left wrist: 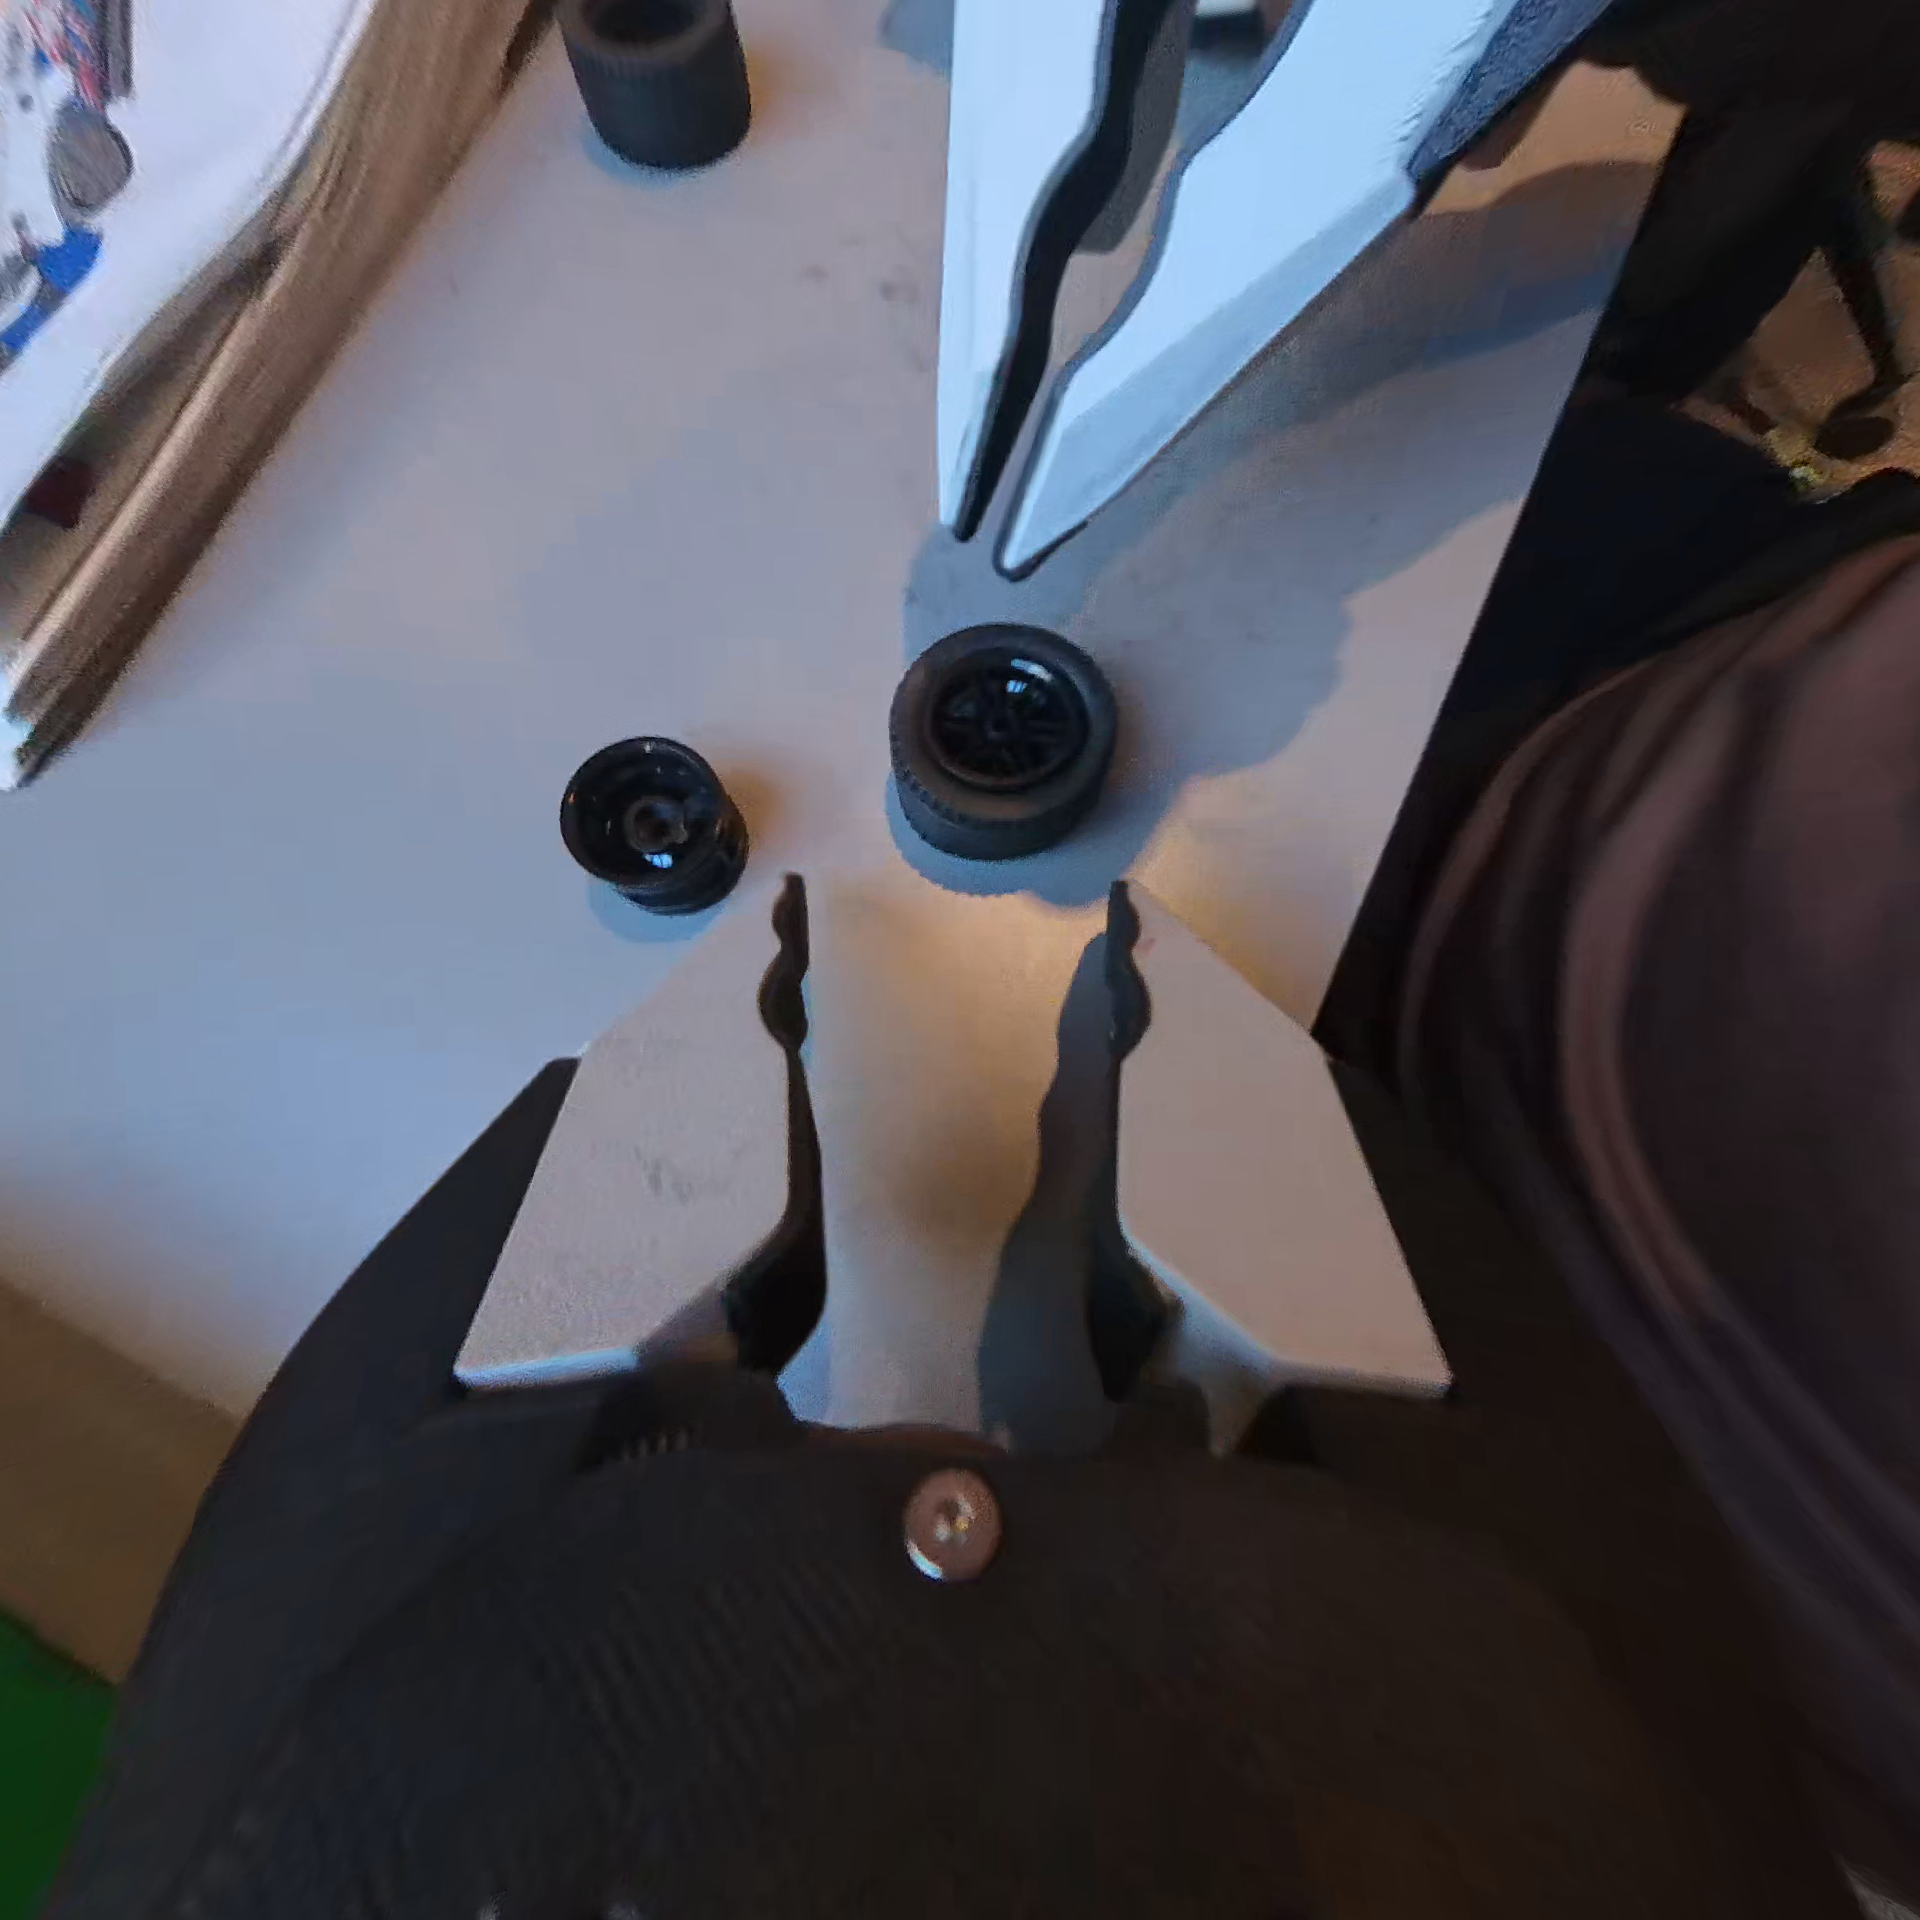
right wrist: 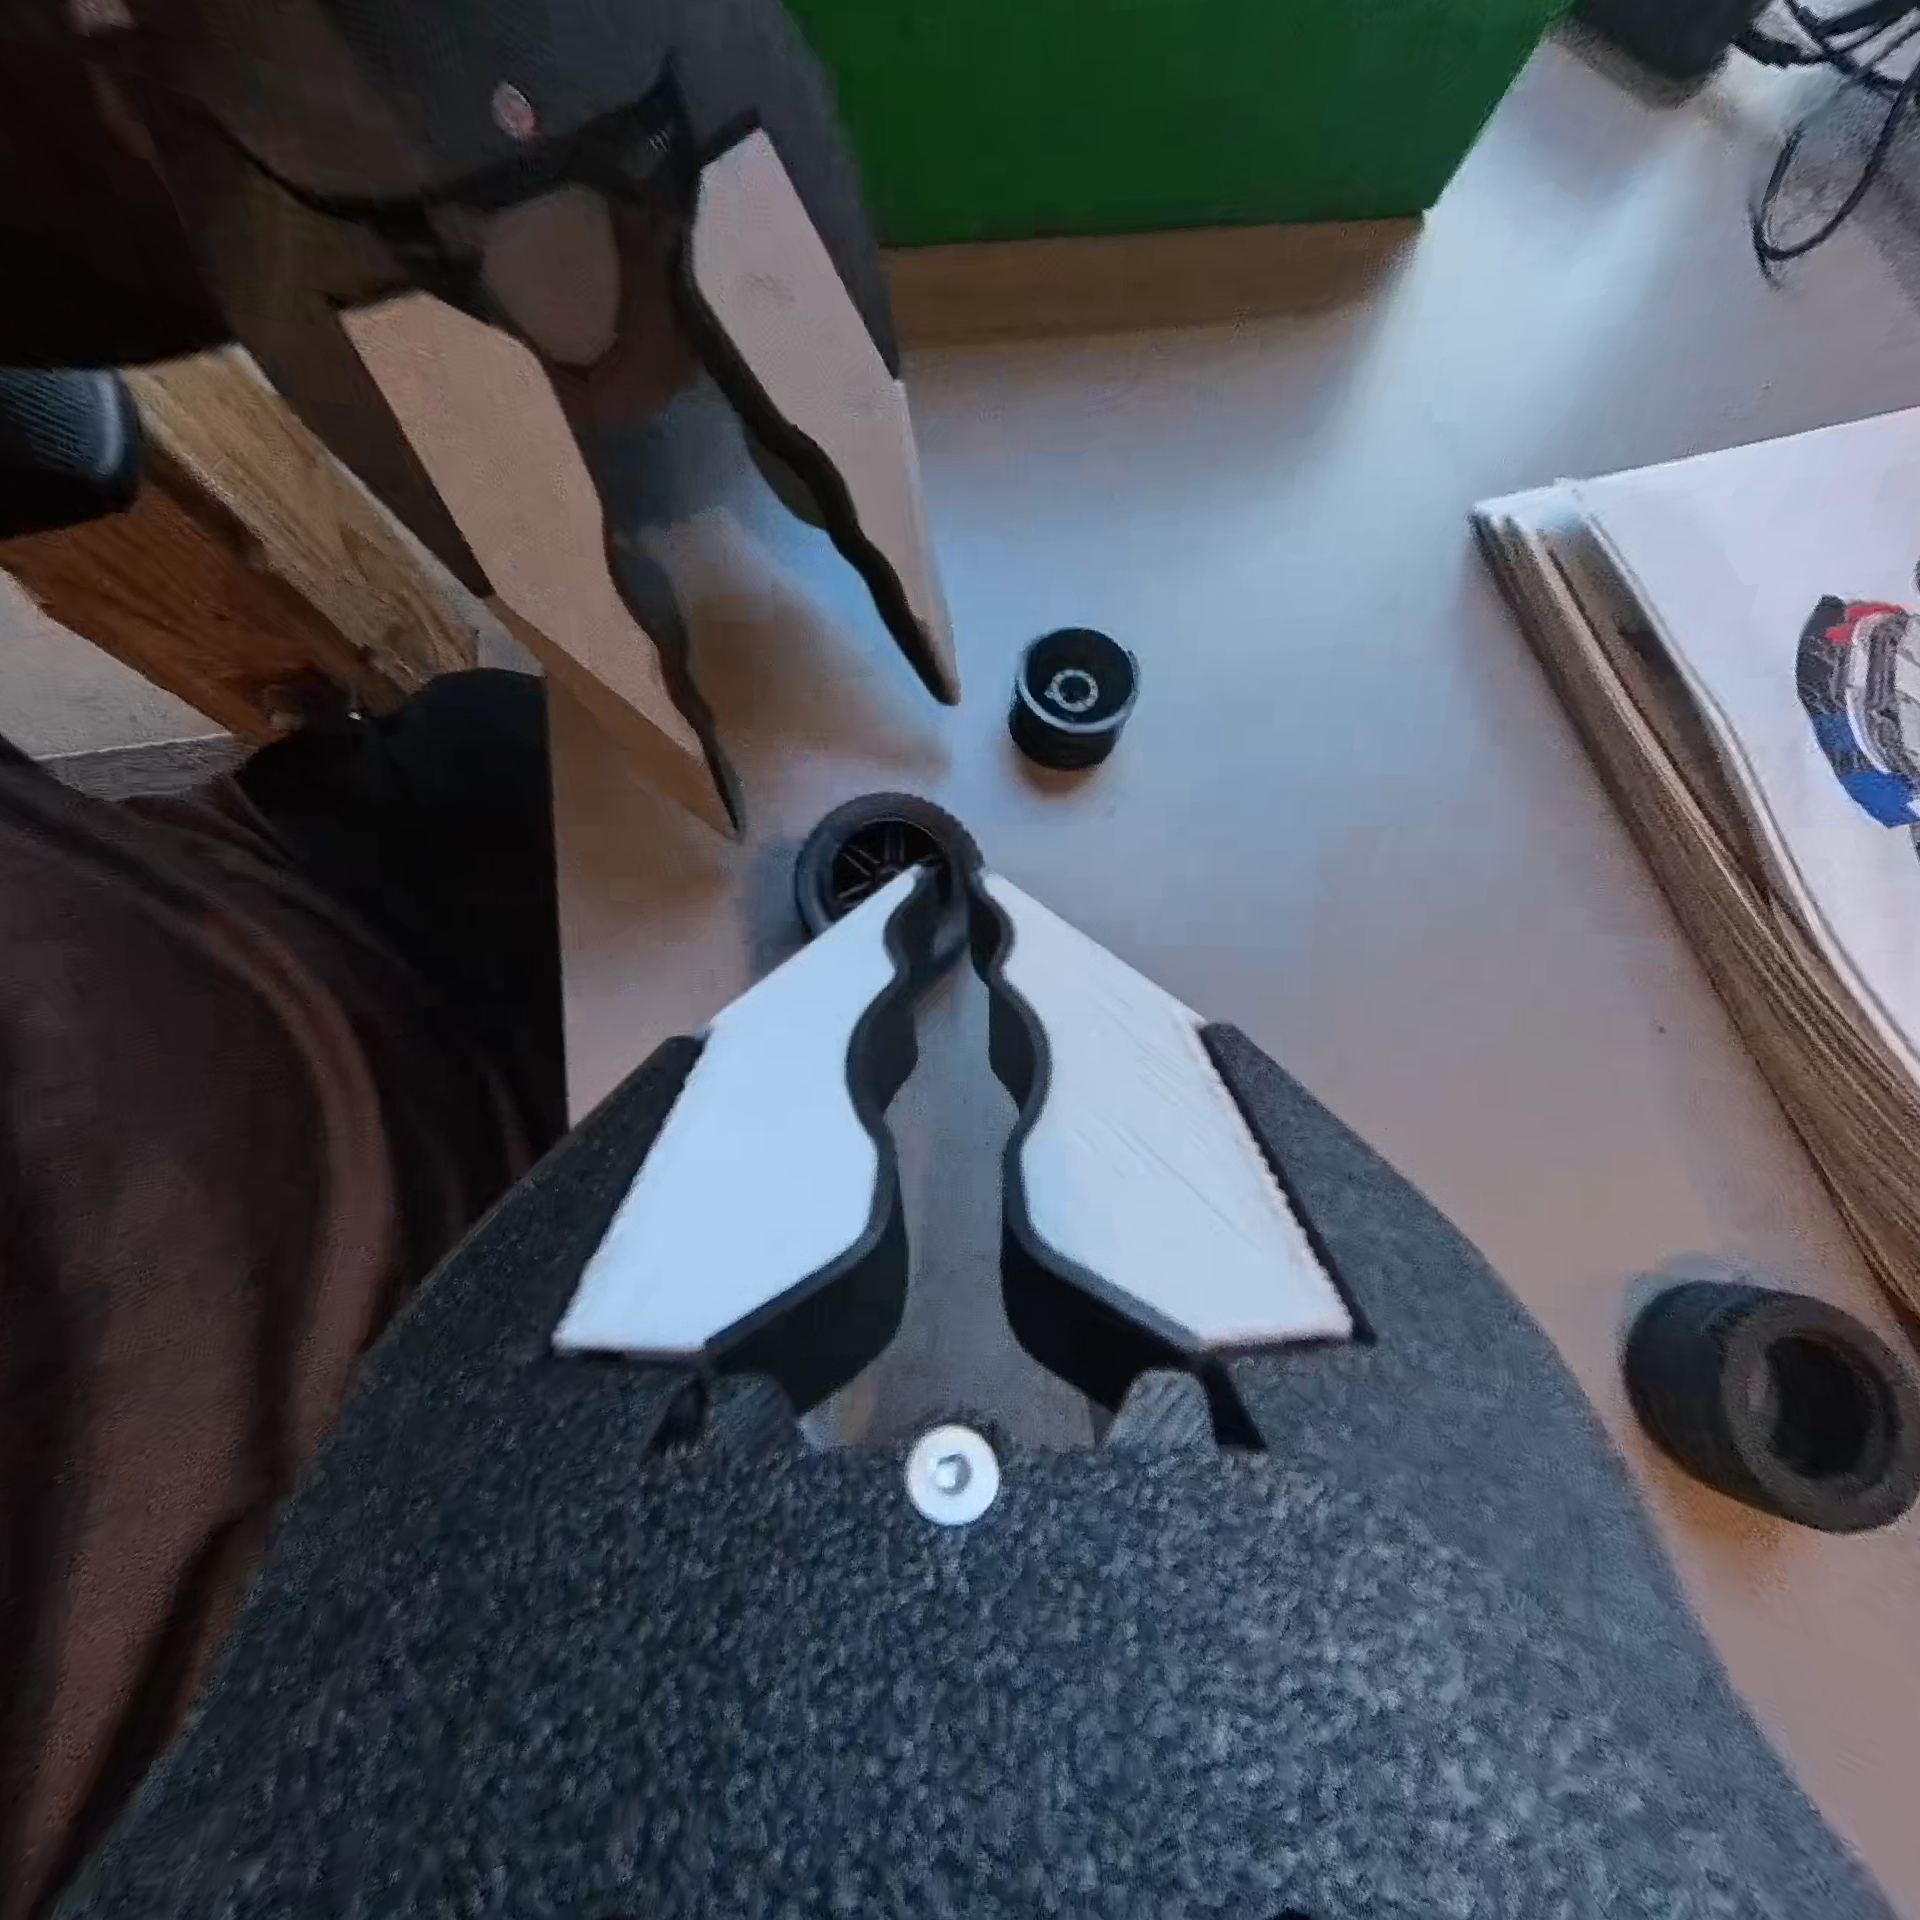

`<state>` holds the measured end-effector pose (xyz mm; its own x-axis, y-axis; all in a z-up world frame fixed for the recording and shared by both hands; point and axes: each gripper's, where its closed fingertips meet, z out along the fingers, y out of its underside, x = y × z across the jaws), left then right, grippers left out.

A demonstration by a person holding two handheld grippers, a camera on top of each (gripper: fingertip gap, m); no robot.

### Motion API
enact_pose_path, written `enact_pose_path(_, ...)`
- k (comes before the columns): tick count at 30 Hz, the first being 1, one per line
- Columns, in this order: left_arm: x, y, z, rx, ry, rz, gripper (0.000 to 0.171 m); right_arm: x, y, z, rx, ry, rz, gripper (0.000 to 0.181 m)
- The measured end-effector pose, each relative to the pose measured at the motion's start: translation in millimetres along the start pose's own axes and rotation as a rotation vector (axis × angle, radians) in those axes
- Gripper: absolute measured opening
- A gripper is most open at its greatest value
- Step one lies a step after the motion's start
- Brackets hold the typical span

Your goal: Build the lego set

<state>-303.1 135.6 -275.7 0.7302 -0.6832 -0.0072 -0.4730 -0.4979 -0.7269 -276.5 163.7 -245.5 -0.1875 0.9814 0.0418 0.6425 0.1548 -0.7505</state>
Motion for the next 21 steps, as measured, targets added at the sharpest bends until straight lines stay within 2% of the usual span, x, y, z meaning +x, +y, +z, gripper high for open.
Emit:
enact_pose_path(4,7,-10,9,0.074,0.061,-0.043,0.054,-9,-6,4,-0.025,-0.064,-0.018,0.001)
enact_pose_path(8,11,-14,18,0.055,0.11,-0.034,0.05,-14,-4,17,-0.089,-0.088,-0.103,0.0)
enact_pose_path(14,10,-11,26,0.004,0.194,-0.026,0.04,-10,1,25,-0.135,-0.071,-0.481,0.0)
enact_pose_path(17,11,-11,26,0.0,0.222,0.026,0.038,-9,8,25,-0.209,-0.112,-0.585,0.002)
enact_pose_path(19,11,-11,27,0.0,0.229,0.081,0.038,-13,6,22,-0.234,-0.165,-0.646,0.009)
enact_pose_path(21,11,-11,28,-0.005,0.259,0.091,0.038,-14,1,20,-0.234,-0.166,-0.743,0.006)
